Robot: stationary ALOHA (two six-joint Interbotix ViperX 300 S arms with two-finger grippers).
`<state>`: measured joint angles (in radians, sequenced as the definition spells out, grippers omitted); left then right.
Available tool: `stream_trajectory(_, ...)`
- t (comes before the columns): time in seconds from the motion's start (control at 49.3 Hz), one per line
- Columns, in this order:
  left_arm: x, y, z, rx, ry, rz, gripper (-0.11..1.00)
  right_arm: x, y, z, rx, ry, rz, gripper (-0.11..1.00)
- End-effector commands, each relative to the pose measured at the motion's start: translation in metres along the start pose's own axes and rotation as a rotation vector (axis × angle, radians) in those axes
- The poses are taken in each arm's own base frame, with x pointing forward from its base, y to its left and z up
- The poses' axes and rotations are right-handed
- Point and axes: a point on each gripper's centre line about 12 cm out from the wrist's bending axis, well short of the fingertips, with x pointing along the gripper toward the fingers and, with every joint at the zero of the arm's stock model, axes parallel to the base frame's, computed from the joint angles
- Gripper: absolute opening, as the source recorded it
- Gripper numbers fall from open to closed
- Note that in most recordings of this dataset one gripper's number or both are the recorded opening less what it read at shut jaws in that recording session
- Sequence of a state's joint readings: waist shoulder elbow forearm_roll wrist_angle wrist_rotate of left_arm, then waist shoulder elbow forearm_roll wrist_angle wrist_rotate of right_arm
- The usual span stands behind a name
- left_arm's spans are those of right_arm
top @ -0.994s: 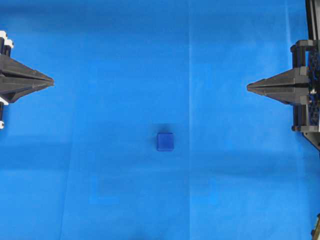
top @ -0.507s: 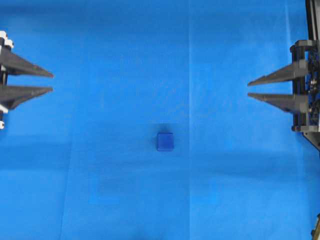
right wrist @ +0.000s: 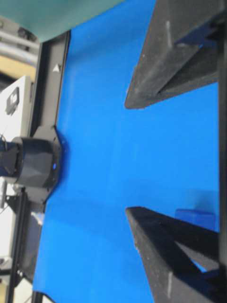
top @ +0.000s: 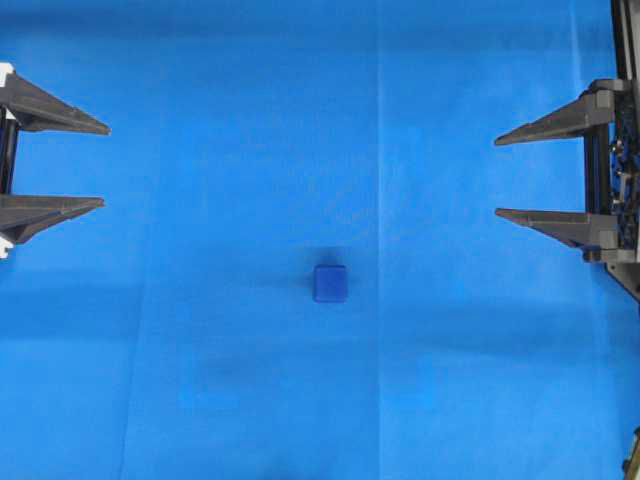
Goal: Handover the blue block to the right arm after grasping it with the left arm, then place it in the designated position.
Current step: 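Open both grippers at their start positions, then move the open left gripper toward the blue cube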
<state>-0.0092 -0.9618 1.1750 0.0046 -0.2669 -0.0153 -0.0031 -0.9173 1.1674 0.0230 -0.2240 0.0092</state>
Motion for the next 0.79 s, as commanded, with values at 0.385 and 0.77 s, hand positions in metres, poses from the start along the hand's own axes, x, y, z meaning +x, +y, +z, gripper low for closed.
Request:
stream_trajectory(0.385,0.053,-0.013,-0.016,-0.003,0.030,-0.052,0.91,0.005,0.000,0.010,0.005,-0.020,-0.002,0.96)
stream_trajectory(0.77,0.137,-0.030,-0.024,-0.002,0.090,-0.090,0.91,0.006,0.000,0.009,0.003,-0.015,-0.003,0.96)
